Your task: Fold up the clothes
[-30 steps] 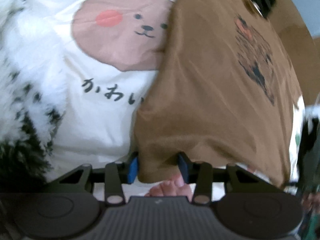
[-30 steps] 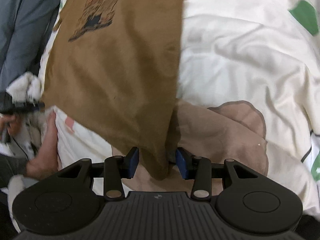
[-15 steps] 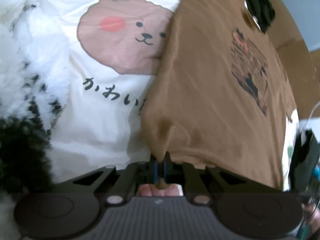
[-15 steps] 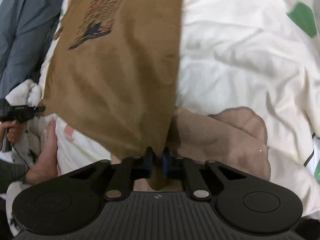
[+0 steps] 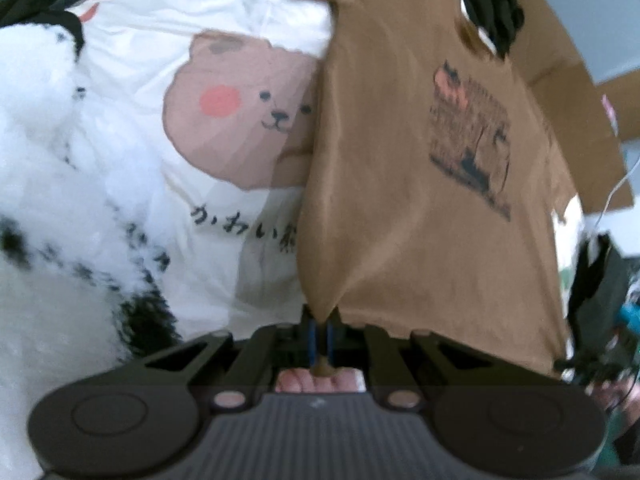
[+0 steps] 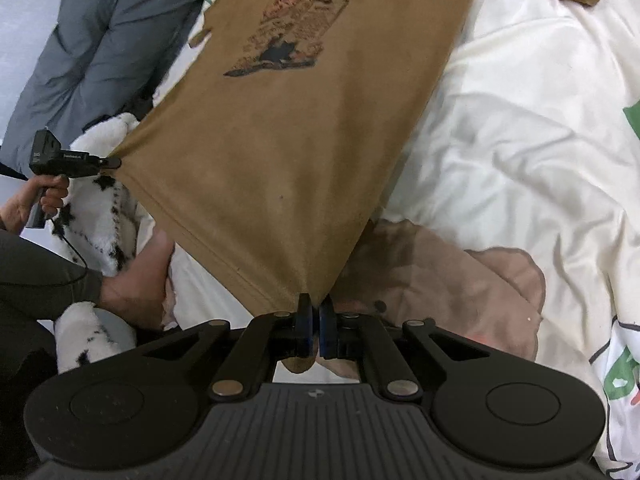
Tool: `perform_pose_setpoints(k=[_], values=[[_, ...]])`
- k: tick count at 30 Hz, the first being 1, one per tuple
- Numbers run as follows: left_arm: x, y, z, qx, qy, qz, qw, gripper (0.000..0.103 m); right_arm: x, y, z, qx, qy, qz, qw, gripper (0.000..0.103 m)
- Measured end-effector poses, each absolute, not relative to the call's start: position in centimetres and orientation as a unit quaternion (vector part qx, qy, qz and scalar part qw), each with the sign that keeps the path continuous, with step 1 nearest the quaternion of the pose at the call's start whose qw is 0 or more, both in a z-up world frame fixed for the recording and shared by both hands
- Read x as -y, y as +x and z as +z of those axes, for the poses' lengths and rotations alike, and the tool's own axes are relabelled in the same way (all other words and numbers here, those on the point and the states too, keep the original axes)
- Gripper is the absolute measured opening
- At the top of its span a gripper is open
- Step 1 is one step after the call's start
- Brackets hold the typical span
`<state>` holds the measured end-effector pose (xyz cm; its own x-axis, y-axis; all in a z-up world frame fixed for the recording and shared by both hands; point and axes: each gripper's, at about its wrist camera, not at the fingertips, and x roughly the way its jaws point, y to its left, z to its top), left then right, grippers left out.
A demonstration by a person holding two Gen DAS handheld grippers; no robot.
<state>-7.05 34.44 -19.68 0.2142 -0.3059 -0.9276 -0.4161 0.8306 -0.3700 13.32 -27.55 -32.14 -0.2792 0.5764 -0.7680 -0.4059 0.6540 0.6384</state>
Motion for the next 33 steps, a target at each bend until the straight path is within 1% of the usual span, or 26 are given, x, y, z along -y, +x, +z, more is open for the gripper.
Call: perform_pose_setpoints(k=[2,10,12,14,16,18,19,22,27,33], values=[[-34.0,-7.2,-20.1,-0.633,-0.277,0.037,0.722,0.005,27.4,13.2,-32.7,-0.694,0.056,0.402,0.595,0.002],[-30.6,-6.6,-23.2,-0.677,-0.158,0.038,0.718,0.006,27.9,12.9,-34.2,-0.713,0.028,0.371,0.595,0.003],[-30.2,-6.6,-23.8,-0.683,-0.144,0.045,0.715,0.011,28.0,12.9,-34.4,-0.715,0.023,0.364,0.597,0.003],[-30.3,-6.5,-24.2,-0.688,-0.141,0.054,0.709,0.02,27.7,12.6,-34.5,-0.719,0.012,0.359,0.595,0.005],[-30.5,-6.6,-24.2,-0.695,-0.136,0.058,0.704,0.022,27.7,12.3,-34.6,-0.721,-0.003,0.354,0.595,0.005],[-30.7,-6.6,-23.9,-0.696,-0.13,0.061,0.703,0.029,27.8,12.2,-34.6,-0.725,-0.011,0.352,0.591,0.006],[-30.9,-6.6,-23.6,-0.697,-0.125,0.065,0.703,0.035,27.9,12.2,-34.6,-0.728,-0.015,0.351,0.589,0.008],[-31.4,-6.6,-22.9,-0.694,-0.116,0.075,0.707,0.036,28.3,12.2,-34.3,-0.733,-0.021,0.349,0.584,0.01],[-33.1,-6.2,-21.3,-0.67,-0.122,0.099,0.726,0.037,28.9,12.9,-33.3,-0.726,0.003,0.348,0.593,0.01],[-32.8,-5.4,-22.2,-0.681,-0.112,0.091,0.718,0.034,28.6,13.2,-33.6,-0.72,0.012,0.337,0.606,0.01]])
